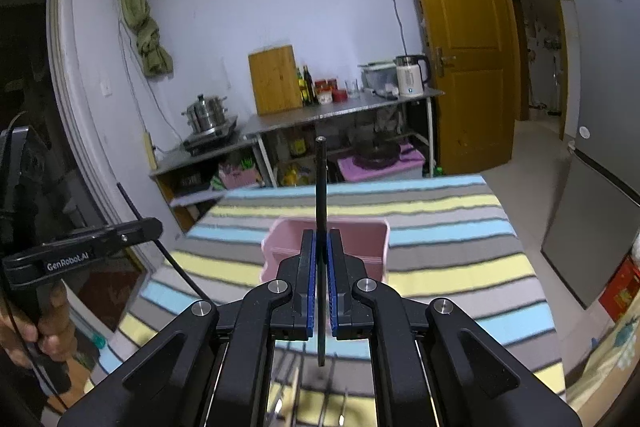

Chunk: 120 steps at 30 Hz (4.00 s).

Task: Organize utensils
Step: 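Lift the black chopsticks upright and carry both tools over the pink basket, then lower the chopsticks into the basket and open both tools, then grasp a wooden chopstick with the left tool while the right tool grasps a metal-tipped chopstick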

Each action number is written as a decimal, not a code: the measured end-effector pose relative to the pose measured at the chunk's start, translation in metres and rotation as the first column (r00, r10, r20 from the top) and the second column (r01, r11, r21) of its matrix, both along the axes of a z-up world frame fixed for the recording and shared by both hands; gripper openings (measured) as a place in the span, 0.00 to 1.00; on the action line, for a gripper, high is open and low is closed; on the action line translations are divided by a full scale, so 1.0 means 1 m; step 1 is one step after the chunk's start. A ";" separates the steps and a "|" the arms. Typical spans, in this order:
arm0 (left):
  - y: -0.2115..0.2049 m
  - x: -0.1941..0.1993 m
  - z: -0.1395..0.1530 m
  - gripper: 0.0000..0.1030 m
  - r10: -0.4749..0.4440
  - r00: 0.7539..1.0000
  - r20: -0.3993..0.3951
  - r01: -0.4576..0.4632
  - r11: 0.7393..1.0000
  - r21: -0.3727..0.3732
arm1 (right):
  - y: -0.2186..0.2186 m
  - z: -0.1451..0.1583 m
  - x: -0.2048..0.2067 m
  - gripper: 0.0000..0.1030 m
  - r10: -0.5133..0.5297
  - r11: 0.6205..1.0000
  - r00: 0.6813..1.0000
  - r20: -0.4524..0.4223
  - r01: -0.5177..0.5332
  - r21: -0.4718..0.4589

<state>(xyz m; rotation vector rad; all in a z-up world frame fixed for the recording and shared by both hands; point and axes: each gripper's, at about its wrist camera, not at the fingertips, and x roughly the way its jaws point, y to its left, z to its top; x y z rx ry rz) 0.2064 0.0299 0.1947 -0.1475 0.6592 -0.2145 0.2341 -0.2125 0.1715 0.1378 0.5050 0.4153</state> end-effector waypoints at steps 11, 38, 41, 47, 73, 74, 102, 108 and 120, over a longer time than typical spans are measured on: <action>0.000 0.032 0.040 0.05 0.006 0.997 0.073 -0.002 0.998 -0.055 | 0.010 0.023 0.038 0.05 -0.028 0.996 0.999 0.042 0.024 0.089; -0.005 0.076 -0.046 0.14 0.026 0.997 -0.072 -0.032 0.997 -0.074 | 0.035 -0.054 0.073 0.05 -0.009 0.999 0.993 -0.120 0.015 0.051; -0.003 0.072 -0.043 0.31 0.035 0.998 -0.052 -0.039 0.997 -0.067 | 0.032 -0.051 0.071 0.09 -0.014 0.999 0.994 -0.113 0.020 0.049; 0.005 0.055 -0.033 0.38 0.041 0.999 -0.002 -0.042 0.996 -0.077 | 0.019 -0.041 0.060 0.17 -0.023 0.997 0.996 -0.086 0.029 0.065; 0.015 -0.077 -0.079 0.39 0.066 0.998 0.001 -0.065 0.995 -0.072 | -0.022 -0.068 -0.065 0.18 -0.016 0.999 0.997 -0.074 0.019 0.043; 0.015 -0.081 -0.085 0.39 0.065 0.998 -0.010 -0.065 0.995 -0.073 | -0.023 -0.071 -0.069 0.18 -0.015 0.999 0.997 -0.077 0.018 0.039; 0.019 -0.082 -0.197 0.38 0.087 0.960 -0.265 -0.118 0.988 -0.102 | -0.007 -0.168 -0.074 0.18 -0.005 0.998 0.955 -0.296 -0.014 -0.062; 0.016 -0.064 -0.211 0.33 0.090 0.945 -0.314 -0.123 0.989 -0.087 | 0.005 -0.183 -0.058 0.18 -0.004 0.995 0.941 -0.338 -0.029 -0.092; 0.006 -0.045 -0.217 0.27 0.093 0.944 -0.316 -0.104 0.994 -0.020 | 0.019 -0.201 -0.031 0.16 -0.033 0.986 0.920 -0.390 -0.034 -0.165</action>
